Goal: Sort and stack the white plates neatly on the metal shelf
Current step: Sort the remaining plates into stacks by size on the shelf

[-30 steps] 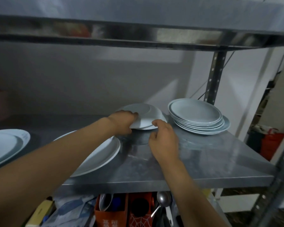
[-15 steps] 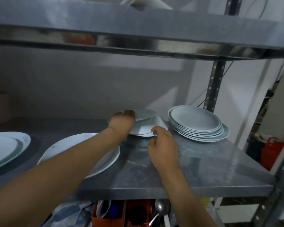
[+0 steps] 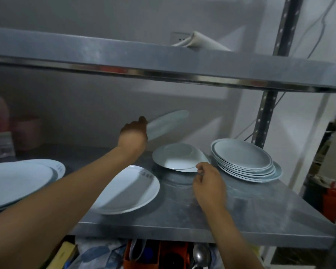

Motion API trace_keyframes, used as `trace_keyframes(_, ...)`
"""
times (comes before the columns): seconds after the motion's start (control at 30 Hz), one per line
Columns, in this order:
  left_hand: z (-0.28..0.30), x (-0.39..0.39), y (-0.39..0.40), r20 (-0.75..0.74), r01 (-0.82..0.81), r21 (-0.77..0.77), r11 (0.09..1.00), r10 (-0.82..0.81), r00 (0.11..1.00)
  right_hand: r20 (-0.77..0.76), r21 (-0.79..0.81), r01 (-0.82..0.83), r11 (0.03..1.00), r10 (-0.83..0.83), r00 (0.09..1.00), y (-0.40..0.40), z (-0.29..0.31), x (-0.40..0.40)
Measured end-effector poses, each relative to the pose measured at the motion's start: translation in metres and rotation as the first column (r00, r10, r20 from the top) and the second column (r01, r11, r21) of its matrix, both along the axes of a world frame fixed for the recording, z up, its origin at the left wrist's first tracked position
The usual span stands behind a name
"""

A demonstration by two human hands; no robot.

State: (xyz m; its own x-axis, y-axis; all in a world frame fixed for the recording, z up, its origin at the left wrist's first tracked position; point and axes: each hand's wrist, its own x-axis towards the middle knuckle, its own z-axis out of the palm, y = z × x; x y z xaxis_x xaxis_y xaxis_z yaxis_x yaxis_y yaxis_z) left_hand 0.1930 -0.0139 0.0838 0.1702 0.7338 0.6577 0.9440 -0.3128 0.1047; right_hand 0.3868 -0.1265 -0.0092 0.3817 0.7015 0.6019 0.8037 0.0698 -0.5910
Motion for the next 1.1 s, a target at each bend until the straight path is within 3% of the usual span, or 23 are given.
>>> trace_keyframes(0.13, 0.011, -0.033, -0.018, 0.239, 0.002, 0.035, 0.999, -0.01, 0.971, 0.013, -0.014, -0.029, 0.999, 0.029, 0.999, -0.008, 0.004, -0.008)
trace_keyframes(0.3, 0.021, -0.08, -0.048, 0.495, 0.004, -0.073, 0.997, 0.033, 0.868, 0.086, 0.033, -0.148, 0.988, 0.144, 0.986, -0.021, 0.013, -0.041)
trace_keyframes(0.4, 0.025, -0.104, -0.058, 0.689, 0.061, -0.132, 0.989, 0.047, 0.724, 0.18, 0.069, -0.279, 0.958, 0.263, 0.948, -0.019, 0.025, -0.082)
trace_keyframes(0.53, 0.028, -0.132, -0.074, 0.886, 0.24, -0.157, 0.958, 0.029, 0.464, 0.317, 0.017, -0.454, 0.891, 0.426, 0.847, -0.013, 0.044, -0.136)
trace_keyframes(0.63, 0.03, -0.159, -0.091, 0.94, 0.341, -0.171, 0.924, 0.05, 0.337, 0.411, -0.021, -0.501, 0.865, 0.464, 0.785, -0.008, 0.053, -0.167)
trace_keyframes(0.83, 0.033, -0.223, -0.12, 0.978, 0.459, -0.173, 0.871, 0.098, 0.184, 0.529, 0.043, -0.57, 0.82, 0.465, 0.71, 0.006, 0.058, -0.217)
trace_keyframes(0.97, 0.03, -0.255, -0.133, 0.983, 0.476, -0.172, 0.862, 0.119, 0.14, 0.662, 0.133, -0.634, 0.762, 0.408, 0.629, 0.012, 0.058, -0.247)
trace_keyframes(1.1, 0.022, -0.287, -0.135, 0.963, 0.429, -0.238, 0.871, 0.152, 0.224, 0.673, 0.11, -0.669, 0.735, 0.44, 0.594, 0.012, 0.061, -0.271)
